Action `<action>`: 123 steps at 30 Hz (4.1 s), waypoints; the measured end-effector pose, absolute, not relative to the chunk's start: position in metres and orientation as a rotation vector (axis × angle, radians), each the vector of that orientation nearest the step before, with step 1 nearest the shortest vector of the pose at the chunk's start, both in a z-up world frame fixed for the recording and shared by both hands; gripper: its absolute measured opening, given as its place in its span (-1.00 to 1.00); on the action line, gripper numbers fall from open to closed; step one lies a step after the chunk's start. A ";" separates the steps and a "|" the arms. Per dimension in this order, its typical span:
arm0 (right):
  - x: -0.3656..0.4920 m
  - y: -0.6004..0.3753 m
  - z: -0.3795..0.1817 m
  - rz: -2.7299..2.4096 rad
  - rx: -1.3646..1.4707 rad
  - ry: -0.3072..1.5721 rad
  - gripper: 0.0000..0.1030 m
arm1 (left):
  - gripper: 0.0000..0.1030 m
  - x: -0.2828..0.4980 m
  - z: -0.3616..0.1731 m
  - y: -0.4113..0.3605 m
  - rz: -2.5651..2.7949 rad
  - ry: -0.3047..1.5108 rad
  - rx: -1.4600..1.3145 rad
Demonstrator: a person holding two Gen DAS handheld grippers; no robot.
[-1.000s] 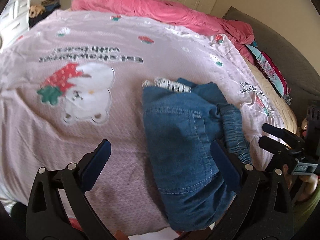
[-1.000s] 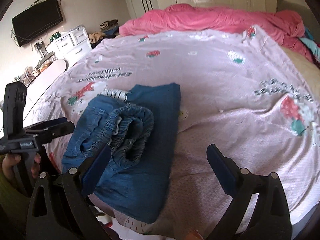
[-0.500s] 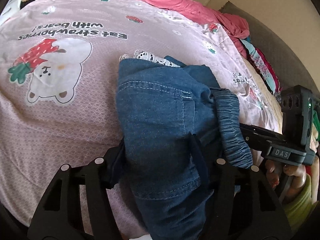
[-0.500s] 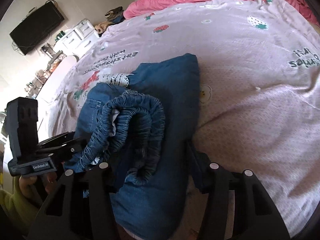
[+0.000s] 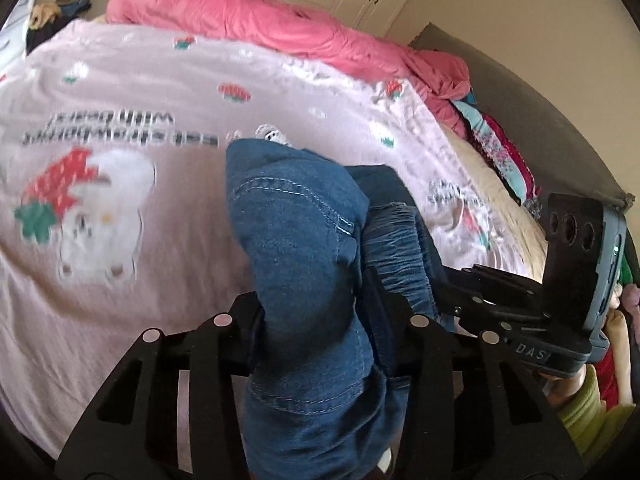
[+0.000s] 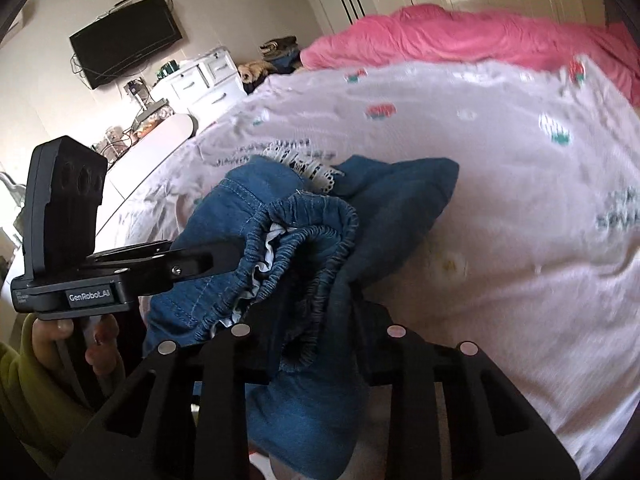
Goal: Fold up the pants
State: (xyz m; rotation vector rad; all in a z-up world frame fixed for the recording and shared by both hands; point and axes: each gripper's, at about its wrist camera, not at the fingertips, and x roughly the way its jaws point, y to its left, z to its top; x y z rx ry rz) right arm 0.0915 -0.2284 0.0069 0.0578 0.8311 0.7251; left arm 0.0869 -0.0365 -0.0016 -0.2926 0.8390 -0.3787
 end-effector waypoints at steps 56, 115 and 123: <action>0.199 -0.227 -0.038 0.409 -0.026 0.910 0.38 | 0.39 0.180 -0.051 -0.021 -0.256 0.903 -0.258; 0.023 -0.262 0.029 0.342 -0.032 0.618 0.91 | 0.82 0.011 0.001 -0.014 -0.153 0.753 -0.170; 0.027 -0.262 0.005 0.319 -0.052 0.679 0.91 | 0.82 0.013 -0.021 -0.018 -0.156 0.804 -0.180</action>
